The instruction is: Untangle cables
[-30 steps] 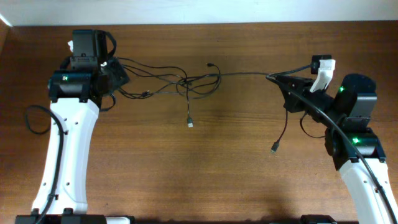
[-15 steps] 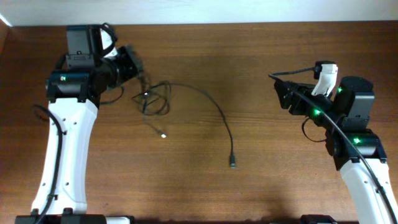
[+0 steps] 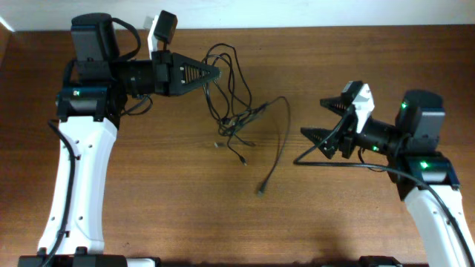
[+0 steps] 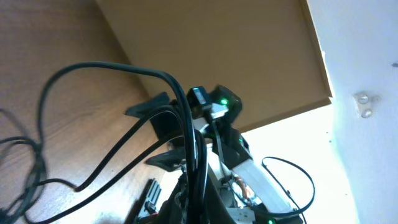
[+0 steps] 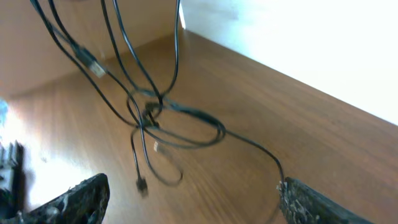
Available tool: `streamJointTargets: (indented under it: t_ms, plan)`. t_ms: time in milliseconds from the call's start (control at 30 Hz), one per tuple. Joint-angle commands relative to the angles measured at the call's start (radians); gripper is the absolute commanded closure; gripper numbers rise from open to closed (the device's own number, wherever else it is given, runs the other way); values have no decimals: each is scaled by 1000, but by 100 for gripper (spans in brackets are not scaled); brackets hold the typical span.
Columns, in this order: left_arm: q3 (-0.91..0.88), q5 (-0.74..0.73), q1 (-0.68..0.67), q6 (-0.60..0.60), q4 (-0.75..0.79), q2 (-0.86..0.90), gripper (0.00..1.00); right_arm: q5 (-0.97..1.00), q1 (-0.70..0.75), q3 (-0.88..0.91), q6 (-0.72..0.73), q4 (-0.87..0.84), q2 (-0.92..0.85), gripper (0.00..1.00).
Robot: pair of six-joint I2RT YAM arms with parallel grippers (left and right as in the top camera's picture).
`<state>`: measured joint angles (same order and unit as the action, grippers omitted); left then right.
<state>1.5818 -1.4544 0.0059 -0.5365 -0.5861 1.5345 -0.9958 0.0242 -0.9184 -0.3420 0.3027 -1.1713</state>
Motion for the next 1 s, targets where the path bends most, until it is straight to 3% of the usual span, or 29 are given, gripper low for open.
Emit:
streamJointTargets:
  t_ms: [0, 67, 267, 433, 700, 867, 967]
  plan:
    - [10, -50, -33, -2, 4, 4, 100, -25, -70, -9, -220, -3, -76, 13]
    - [10, -49, -61, -2, 4, 4, 100, -21, -132, -9, -284, -26, -139, 19]
    - [10, -47, -144, -2, 3, 4, 100, 47, -216, -9, -291, -208, -291, 35]
    - [10, -5, -170, -2, 2, 4, 100, 63, -216, -10, -291, -260, -299, 58]
    - [10, 95, -170, -47, 3, 4, 100, 65, -216, -10, -290, -336, -299, 57]
    - [10, 121, -187, -90, 4, 4, 100, 61, -216, -9, -290, -325, -299, 69]
    - [10, 137, -207, -120, 11, 4, 100, 61, -216, -9, -290, -299, -300, 65]
